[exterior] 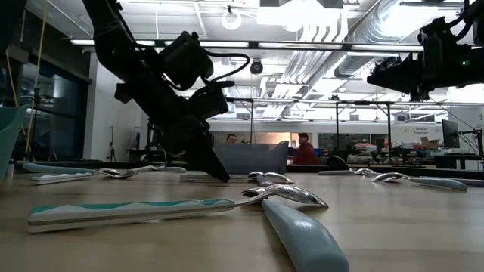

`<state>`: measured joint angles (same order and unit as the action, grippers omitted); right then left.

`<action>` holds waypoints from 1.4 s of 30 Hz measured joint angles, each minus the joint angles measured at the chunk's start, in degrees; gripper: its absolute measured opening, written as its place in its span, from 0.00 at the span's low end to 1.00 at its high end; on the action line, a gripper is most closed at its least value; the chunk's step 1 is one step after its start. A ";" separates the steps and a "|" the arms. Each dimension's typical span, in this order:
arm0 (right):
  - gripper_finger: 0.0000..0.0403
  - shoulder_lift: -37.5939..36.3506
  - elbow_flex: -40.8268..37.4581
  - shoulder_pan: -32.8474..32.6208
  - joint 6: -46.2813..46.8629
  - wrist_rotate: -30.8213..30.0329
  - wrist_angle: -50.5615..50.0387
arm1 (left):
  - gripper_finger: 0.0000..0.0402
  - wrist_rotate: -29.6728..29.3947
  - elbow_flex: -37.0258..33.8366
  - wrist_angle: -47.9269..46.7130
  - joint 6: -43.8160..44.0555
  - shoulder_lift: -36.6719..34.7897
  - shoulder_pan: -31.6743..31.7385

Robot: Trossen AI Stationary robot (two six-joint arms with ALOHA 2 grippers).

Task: Sort silverware by color (type)
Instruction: Put the white and blue spoon into the blue bin

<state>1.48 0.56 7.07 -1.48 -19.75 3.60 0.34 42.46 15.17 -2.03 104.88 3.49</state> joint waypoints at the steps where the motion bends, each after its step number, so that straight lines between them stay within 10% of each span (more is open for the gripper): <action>1: 0.00 0.01 0.01 0.00 0.00 0.00 0.00 | 0.03 0.04 0.00 -0.06 -0.03 0.00 0.00; 21: 0.00 0.02 0.00 0.01 0.00 0.00 0.01 | 0.03 0.48 -0.35 -22.48 9.57 -26.25 -3.27; 34: 0.00 0.04 0.00 0.00 0.00 0.00 0.00 | 0.03 -1.74 -0.31 -41.49 55.31 -44.65 -24.80; 42: 0.00 0.04 0.02 0.01 0.00 0.00 0.00 | 0.03 -17.93 -0.31 -45.74 84.31 -46.16 -49.04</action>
<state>1.52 0.58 7.08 -1.48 -19.75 3.60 -17.60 42.15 -30.57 82.27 58.72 -45.55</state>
